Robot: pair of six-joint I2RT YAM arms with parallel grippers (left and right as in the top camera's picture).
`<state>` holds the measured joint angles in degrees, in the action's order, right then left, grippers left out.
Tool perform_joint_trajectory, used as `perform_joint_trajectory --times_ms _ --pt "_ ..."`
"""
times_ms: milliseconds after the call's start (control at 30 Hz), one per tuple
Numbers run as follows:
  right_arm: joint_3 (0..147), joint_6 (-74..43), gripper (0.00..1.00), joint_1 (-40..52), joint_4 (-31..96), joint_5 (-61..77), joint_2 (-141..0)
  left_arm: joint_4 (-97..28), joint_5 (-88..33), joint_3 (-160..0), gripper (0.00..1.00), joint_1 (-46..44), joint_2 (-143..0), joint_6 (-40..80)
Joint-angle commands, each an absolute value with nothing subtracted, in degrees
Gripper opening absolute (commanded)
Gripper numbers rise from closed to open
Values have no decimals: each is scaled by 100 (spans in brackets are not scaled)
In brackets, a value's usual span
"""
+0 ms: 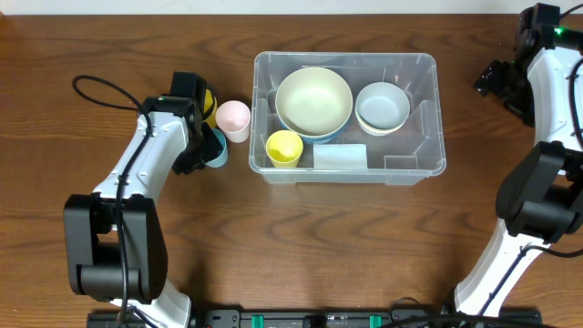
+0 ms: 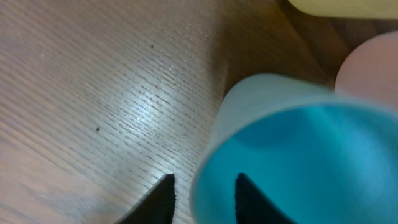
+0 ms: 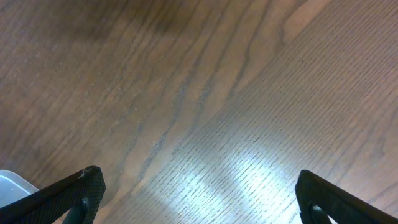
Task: Pack container
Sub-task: 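Grasp the light blue cup with the left gripper and lift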
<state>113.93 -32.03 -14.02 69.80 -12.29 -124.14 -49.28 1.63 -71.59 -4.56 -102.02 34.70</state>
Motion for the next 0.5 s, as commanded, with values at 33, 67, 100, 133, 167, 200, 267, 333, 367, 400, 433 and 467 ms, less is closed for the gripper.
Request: perform_joint_trajectory --times_ms 33,67,100,133,167,200,267,333,367,400,433,467 --pt "11415 -3273 99 -1461 6984 -1308 -12477 -4917 187 -7148 7 -440 -10272 3465" --pt "11415 -3275 99 -1461 6984 -1308 -12477 -4921 187 -7148 6 -440 -10256 3463" --pt "11415 -3275 99 -1461 6984 -1308 -12477 -4932 187 -7148 6 -440 -10239 3463" --pt "11415 -3275 99 -1461 6984 -1308 -12477 -4943 187 -7148 6 -440 -10204 3463" --pt "11415 -3275 99 -1461 6987 -1308 -12477 -4974 187 -7153 6 -440 -10143 3461" --pt "11415 -3275 99 -1461 6984 -1308 -12477 -4998 189 -7159 6 -440 -10099 3461" --pt "11415 -3273 99 -1461 6984 -1308 -12477 -5107 187 -7192 6 -440 -9944 3461" --pt "11415 -3275 99 -1461 6984 -1308 -12477 -5253 189 -7247 6 -440 -9741 3461" --pt "11415 -3275 99 -1461 6984 -1308 -12477 -5339 189 -7275 6 -440 -9590 3461" --pt "11415 -3275 99 -1461 6987 -1308 -12477 -5413 189 -7306 5 -440 -9413 3461" --pt "11415 -3275 99 -1461 6984 -1308 -12477 -5459 189 -7321 6 -440 -9266 3461" --pt "11415 -3275 99 -1461 6987 -1308 -12477 -5507 187 -7334 6 -440 -9043 3463"
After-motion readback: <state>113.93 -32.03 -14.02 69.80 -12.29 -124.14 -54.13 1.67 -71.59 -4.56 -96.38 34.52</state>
